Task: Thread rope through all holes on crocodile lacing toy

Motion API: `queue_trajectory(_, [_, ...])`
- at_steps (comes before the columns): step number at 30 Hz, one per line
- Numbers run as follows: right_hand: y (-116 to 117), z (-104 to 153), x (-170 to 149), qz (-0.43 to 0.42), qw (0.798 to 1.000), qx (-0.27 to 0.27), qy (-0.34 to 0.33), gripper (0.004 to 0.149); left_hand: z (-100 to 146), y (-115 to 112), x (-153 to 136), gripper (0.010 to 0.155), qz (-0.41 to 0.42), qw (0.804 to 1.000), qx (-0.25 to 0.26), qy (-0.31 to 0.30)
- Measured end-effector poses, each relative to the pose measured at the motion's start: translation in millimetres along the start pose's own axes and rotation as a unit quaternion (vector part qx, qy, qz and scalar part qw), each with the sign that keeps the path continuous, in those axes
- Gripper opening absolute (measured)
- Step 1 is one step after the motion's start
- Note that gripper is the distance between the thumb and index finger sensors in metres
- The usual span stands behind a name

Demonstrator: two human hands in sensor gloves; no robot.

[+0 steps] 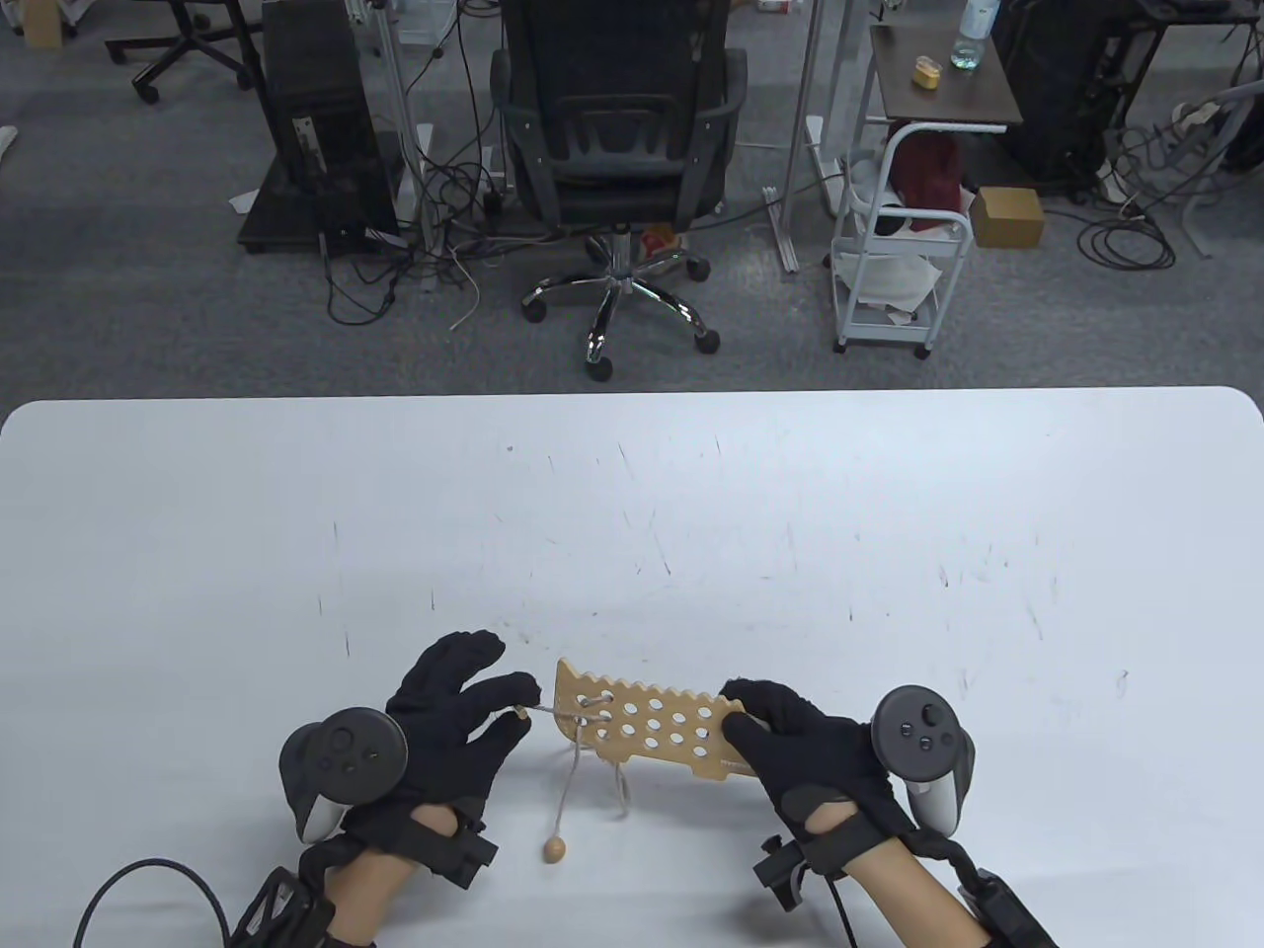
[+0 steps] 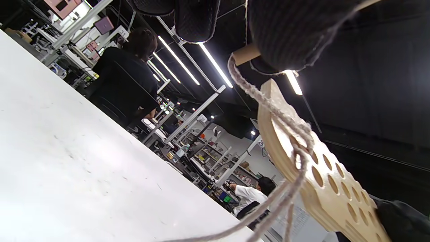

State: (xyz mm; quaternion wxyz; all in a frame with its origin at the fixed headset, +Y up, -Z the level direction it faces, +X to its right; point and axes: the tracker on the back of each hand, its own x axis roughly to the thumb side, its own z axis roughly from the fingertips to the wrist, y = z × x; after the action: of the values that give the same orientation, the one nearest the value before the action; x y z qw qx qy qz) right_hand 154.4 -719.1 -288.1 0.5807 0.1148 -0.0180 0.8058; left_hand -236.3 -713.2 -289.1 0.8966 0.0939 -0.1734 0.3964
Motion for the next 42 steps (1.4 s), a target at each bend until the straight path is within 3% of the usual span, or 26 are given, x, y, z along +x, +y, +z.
queue_trajectory(15, [-19.5, -8.3, -10.8, -0.005, 0.999, -0.033, 0.02, 0.045, -1.0, 15.5, -16.3, 0.046, -0.01, 0.998, 0.039, 0.046])
queue_trajectory(42, [-45.4, -17.7, -25.7, -0.016, 0.996, -0.073, 0.05, 0.046, 8.9, 63.2, -39.7, 0.046, 0.036, 0.983, 0.139, 0.115])
